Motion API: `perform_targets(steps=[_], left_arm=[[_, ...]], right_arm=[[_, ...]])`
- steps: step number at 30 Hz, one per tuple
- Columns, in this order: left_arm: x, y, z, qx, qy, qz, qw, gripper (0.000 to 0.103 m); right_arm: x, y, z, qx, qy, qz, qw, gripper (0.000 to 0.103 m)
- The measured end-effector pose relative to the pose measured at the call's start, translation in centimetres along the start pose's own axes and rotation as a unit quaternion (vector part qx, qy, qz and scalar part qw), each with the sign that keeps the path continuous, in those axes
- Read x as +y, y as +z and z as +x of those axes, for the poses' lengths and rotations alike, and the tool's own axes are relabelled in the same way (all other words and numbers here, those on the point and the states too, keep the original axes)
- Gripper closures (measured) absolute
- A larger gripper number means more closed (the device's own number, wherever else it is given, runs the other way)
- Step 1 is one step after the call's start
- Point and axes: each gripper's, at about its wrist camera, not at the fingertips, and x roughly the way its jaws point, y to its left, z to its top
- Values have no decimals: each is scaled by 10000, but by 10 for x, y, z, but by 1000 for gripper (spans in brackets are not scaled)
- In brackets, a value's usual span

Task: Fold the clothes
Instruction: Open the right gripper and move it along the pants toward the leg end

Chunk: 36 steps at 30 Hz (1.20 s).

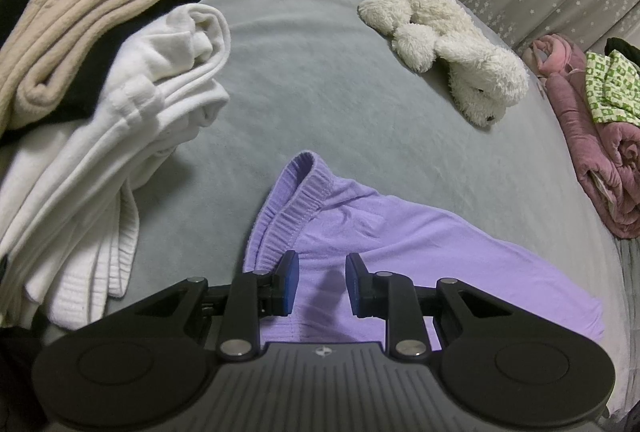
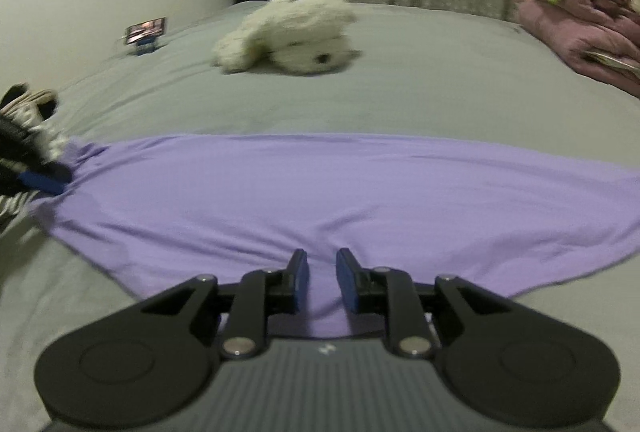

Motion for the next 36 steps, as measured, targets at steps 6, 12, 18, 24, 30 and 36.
perform_targets(steps=[6,12,18,24,30,36], left_arm=[[0,0,0,5,14,10,10000,80],[0,0,0,6,16,10,10000,80],[0,0,0,7,21,17,10000,80],[-1,-1,0,5,28,28,10000,80],[-1,0,-1,3,39,46,10000,80],[-1,0,0,3,42,49,10000,80]], right_arm=[[-34,1,-1,-89,-412,330,9986,86],[-45,-1,-3,-131,-635,464,9968,84],[-37,0,-7,-168,-710,365,9967,82],[-20,8,-5,-278,-515,317,9978,81],[4,19,4,-287,-334,62,9990,80],[26,34,22,-232,-185,-148,9995,79]])
